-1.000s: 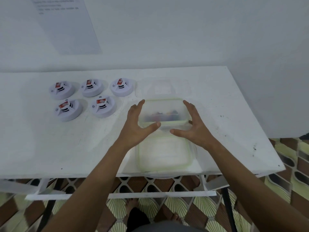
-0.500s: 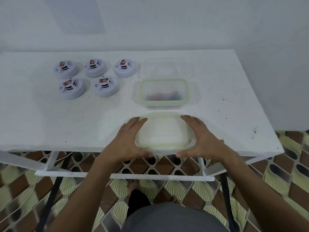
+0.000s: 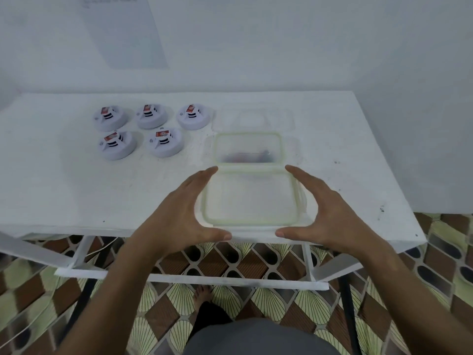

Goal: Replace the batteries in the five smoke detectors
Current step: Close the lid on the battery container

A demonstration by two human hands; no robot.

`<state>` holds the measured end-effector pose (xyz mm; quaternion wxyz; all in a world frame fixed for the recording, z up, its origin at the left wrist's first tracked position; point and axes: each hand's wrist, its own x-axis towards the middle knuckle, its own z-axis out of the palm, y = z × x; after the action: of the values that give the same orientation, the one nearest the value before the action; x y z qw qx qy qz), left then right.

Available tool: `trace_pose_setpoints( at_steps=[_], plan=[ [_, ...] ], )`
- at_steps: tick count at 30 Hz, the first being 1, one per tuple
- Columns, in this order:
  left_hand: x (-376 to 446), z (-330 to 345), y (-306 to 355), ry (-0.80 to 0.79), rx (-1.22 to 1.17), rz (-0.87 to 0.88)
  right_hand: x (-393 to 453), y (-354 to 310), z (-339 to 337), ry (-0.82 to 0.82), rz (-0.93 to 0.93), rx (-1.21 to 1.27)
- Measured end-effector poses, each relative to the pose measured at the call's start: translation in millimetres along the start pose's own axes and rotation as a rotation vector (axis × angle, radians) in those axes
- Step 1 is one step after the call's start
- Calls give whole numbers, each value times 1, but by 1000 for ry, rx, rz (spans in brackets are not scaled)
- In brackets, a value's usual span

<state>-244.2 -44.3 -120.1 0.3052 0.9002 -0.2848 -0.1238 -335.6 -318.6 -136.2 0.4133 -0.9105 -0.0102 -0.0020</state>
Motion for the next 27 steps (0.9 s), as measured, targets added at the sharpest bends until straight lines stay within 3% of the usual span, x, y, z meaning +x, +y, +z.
trace_pose_setpoints(
  at_steps=[10,17,27],
  plan=[
    [148,-64,-3,109,-75,74,135,-1,-59,128,-16,16],
    [243,-58,-38,5,-113,35,217,40,-58,139,127,78],
    [275,-43,-68,-80,-190,-9,250,64,-47,65,185,137]
  ],
)
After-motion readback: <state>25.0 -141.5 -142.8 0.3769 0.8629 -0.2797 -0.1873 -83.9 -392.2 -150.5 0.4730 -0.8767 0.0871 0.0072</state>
